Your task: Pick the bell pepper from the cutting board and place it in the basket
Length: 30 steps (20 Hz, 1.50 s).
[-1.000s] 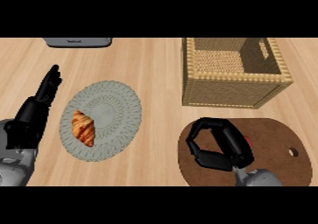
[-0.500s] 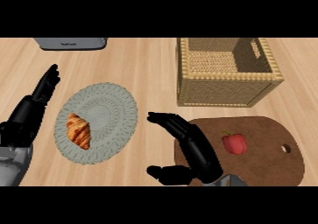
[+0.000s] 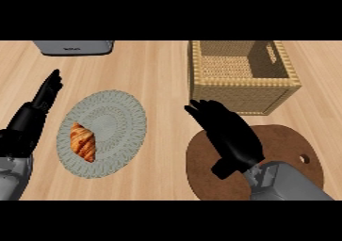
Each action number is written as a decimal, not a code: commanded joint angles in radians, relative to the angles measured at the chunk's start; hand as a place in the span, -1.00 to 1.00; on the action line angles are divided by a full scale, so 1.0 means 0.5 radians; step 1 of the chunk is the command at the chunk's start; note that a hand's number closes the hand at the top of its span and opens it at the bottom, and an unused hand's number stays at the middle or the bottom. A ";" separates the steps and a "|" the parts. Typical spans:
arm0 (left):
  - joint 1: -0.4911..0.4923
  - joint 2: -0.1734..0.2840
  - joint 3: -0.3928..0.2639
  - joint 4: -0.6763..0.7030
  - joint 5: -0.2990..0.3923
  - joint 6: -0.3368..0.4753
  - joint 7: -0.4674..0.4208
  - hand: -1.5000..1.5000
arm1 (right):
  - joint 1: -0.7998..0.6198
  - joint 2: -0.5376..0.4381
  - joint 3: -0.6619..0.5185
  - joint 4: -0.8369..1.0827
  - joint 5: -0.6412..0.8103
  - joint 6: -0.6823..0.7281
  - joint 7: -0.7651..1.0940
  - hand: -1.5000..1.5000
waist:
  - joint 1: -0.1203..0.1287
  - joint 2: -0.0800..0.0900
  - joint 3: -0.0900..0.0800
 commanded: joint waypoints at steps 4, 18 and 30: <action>-0.070 0.009 0.029 0.033 0.017 -0.048 -0.013 0.00 | -0.317 -0.027 -0.017 -0.221 -0.292 1.044 0.667 -1.00 | 0.015 0.027 0.012; -0.026 -0.054 0.101 0.026 -0.026 -0.100 -0.063 0.00 | -0.321 0.003 -0.356 -0.301 -0.736 1.660 1.140 -1.00 | 0.056 0.048 0.026; -0.066 -0.124 0.140 0.034 -0.086 -0.176 -0.019 0.00 | -0.059 -0.068 -0.163 -0.066 -0.323 1.600 0.855 -1.00 | 0.072 0.054 0.028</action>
